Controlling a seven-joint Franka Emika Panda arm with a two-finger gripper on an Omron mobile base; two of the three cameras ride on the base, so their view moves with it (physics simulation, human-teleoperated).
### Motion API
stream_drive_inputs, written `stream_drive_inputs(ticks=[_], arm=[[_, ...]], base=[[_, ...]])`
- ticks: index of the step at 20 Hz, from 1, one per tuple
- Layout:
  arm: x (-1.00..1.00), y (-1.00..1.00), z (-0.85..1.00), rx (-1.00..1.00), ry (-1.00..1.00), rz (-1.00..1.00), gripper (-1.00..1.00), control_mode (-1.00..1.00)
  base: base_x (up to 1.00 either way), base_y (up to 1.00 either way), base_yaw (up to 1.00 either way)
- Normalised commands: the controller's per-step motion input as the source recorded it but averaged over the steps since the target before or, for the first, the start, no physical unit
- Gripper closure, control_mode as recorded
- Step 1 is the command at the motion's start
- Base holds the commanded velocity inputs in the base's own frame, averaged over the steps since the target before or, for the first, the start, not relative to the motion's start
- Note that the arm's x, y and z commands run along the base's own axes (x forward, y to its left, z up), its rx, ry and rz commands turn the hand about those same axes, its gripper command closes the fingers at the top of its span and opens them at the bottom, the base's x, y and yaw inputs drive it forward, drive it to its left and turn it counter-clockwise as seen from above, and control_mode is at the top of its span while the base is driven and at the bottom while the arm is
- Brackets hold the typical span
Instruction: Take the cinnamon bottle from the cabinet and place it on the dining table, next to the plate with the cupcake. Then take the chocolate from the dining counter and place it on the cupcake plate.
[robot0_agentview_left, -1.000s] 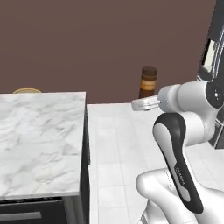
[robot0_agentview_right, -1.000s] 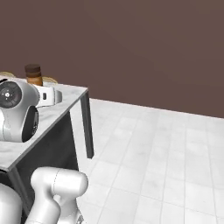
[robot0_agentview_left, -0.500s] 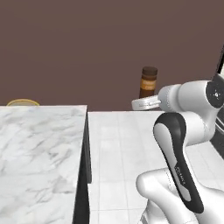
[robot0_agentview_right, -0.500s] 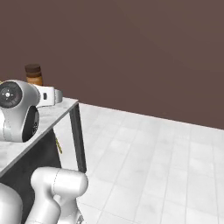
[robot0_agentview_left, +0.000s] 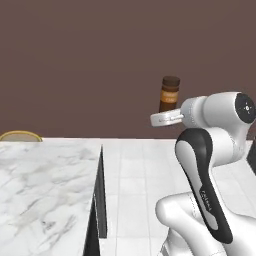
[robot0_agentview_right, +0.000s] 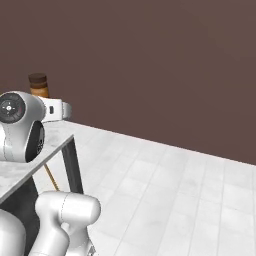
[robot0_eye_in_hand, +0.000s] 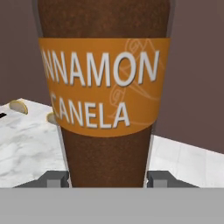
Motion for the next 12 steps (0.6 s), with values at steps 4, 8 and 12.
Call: stream_drive_inputs(ticks=[4,8,12], arm=[[0.00,0.00,0.00,0.00,0.00,0.00,1.00,1.00],[0.00,0.00,0.00,0.00,0.00,0.00,1.00,1.00],[0.00,0.00,0.00,0.00,0.00,0.00,1.00,1.00]], base=[[0.78,-0.33,0.14],[0.77,-0.33,0.16],[0.77,-0.31,0.18]])
